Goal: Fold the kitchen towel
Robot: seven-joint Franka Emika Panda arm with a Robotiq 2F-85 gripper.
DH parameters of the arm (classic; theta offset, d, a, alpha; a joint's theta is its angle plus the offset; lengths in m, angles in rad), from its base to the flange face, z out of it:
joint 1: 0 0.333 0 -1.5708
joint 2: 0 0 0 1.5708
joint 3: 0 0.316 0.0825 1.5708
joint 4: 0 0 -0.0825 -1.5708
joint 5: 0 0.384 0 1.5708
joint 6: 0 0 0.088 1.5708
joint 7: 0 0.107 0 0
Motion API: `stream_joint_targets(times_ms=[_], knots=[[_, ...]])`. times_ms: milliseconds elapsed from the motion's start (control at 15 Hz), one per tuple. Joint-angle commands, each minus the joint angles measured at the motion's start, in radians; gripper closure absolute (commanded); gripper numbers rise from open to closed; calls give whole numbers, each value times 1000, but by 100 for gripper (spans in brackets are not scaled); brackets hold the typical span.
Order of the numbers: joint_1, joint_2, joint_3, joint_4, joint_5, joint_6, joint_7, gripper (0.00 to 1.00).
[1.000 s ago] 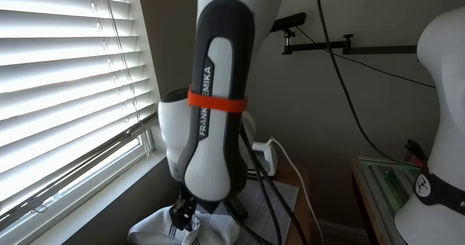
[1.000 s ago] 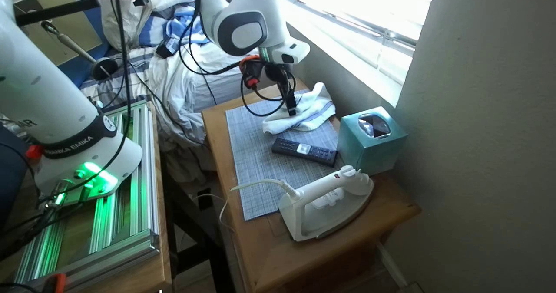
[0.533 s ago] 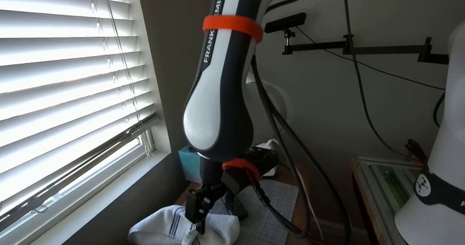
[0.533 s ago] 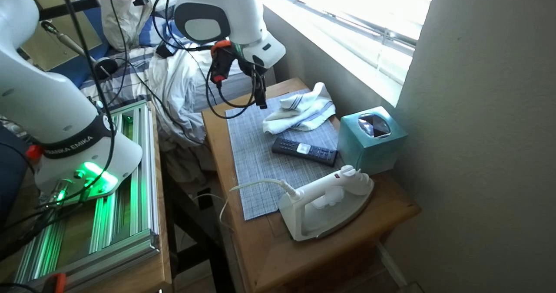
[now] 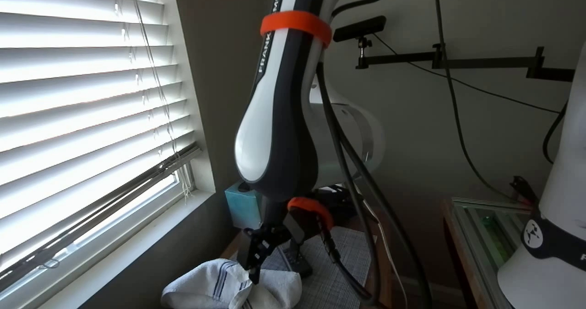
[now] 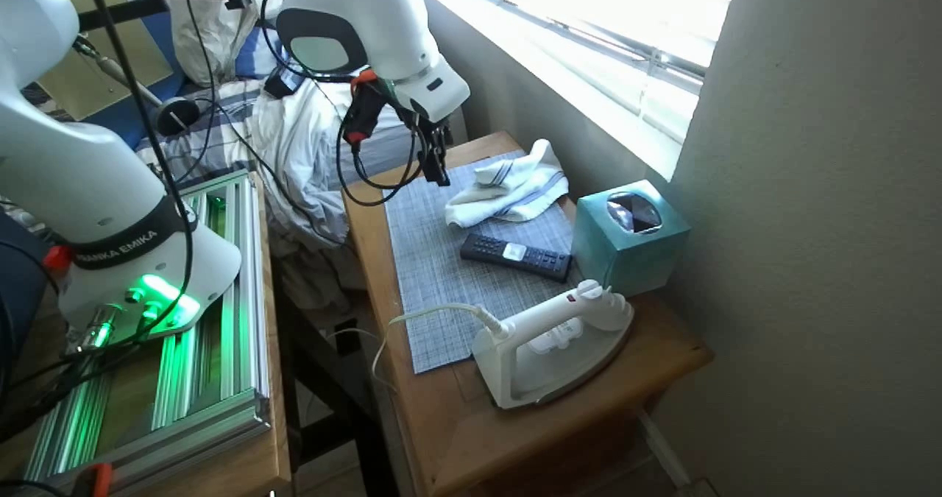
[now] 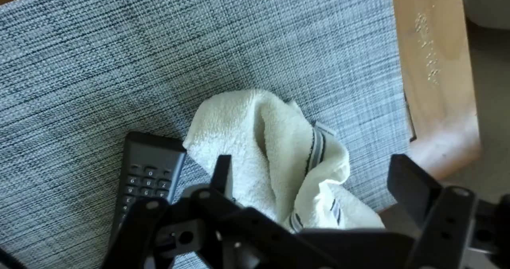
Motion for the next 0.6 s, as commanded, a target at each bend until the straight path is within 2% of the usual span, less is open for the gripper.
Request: stream_joint_targets(times_ms=[0,133,267,467,533], knots=[[5,88,-20,33,58,150,83,0],[40,126,-73,31,81,219,134,0],[95,166,-143,34,126,237,177,0],[136,190,-195,34,166,149,207,6],[127,191,-186,36,156,113,214,9]])
